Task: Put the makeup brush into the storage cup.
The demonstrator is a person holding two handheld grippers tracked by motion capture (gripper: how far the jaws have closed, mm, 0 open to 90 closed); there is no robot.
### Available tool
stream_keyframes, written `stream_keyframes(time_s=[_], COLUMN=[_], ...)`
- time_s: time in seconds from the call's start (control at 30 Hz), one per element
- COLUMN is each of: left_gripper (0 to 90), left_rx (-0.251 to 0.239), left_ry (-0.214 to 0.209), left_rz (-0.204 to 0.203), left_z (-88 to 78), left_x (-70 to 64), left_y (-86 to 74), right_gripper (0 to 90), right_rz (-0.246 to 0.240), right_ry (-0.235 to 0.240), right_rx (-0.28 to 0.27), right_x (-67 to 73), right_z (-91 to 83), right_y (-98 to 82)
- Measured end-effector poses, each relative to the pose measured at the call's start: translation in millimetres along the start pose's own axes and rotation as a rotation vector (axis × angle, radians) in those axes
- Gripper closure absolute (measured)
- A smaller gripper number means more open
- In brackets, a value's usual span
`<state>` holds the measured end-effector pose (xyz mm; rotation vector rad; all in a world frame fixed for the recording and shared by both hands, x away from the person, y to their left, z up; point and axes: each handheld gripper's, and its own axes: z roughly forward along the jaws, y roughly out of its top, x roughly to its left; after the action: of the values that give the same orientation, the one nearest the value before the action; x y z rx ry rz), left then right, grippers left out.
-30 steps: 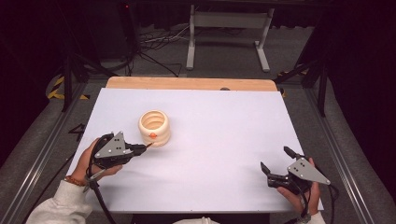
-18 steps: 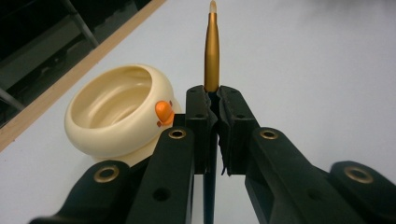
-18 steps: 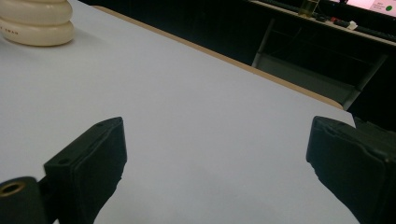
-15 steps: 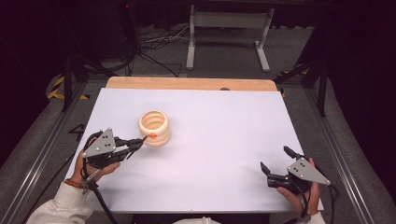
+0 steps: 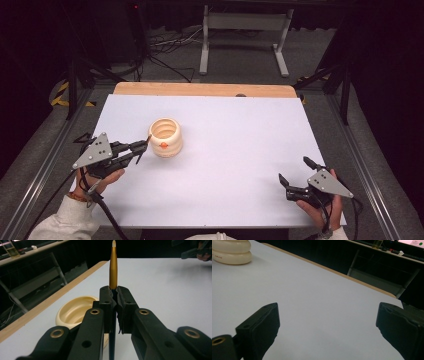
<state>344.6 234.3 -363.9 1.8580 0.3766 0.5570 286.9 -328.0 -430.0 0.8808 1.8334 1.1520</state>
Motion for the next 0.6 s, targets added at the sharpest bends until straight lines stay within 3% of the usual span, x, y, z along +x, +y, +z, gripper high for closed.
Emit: stream_keyframes(time_s=[0.6], left_gripper=[83.4], left_rx=[-0.142], left_ry=[0.061], left_rz=[-0.056], left_z=[-6.4], left_x=[11.0], left_y=[12.3], right_gripper=[5.6], right_rz=[0.005], right_ry=[-0.002], right_rx=[0.002], right_x=[0.0], right_z=[0.9], right_y=[0.1])
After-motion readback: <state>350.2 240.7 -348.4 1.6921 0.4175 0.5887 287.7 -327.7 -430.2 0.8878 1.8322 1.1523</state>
